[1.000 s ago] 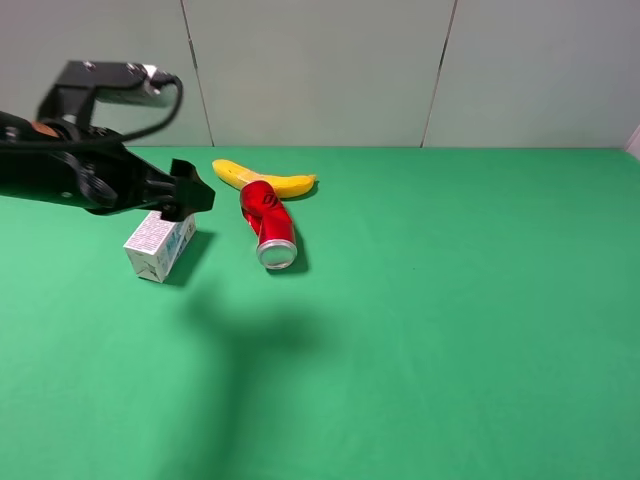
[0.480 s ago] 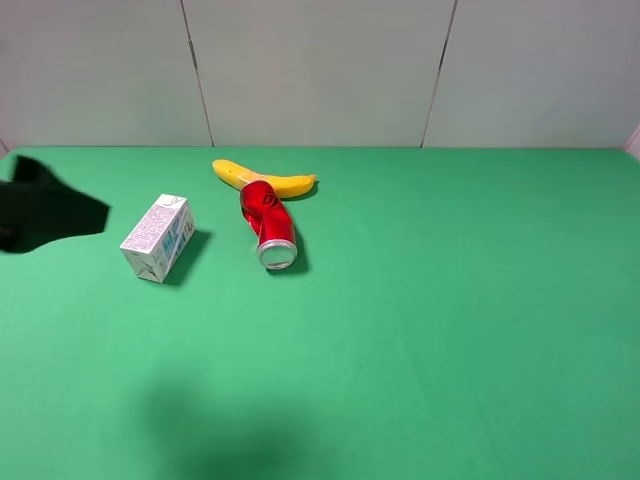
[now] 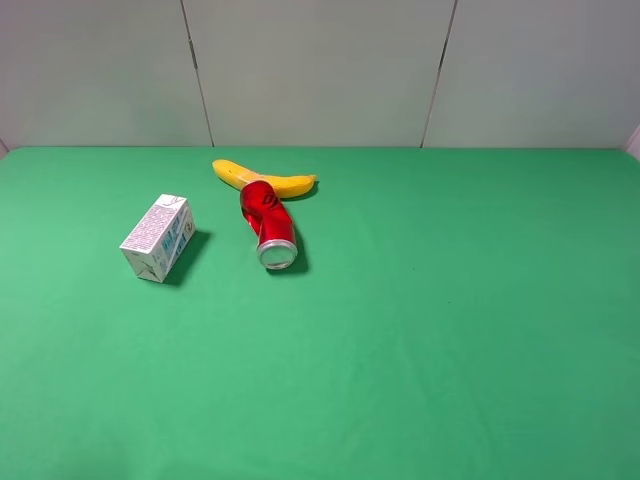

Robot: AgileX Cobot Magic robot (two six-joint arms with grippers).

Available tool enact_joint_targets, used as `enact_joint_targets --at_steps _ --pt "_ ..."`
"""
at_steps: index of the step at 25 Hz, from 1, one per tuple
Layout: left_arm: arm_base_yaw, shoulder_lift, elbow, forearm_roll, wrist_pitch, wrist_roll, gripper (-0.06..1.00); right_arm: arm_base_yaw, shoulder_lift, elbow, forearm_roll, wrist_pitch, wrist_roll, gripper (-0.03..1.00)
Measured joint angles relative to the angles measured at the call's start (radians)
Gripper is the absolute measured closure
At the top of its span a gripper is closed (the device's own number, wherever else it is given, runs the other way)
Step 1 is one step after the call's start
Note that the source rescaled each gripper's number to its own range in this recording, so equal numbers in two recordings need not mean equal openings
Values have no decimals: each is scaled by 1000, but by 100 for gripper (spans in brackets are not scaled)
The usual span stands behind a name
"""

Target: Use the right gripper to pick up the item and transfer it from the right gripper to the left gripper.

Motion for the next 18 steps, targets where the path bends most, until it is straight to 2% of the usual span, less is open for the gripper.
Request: enact_joint_targets --at_steps 9,18 --pt "0 -260 96 2 42 -53 -4 0 0 0 0 0 0 -3" --pt "0 -282 96 -6 45 -54 -4 0 0 0 0 0 0 -3"
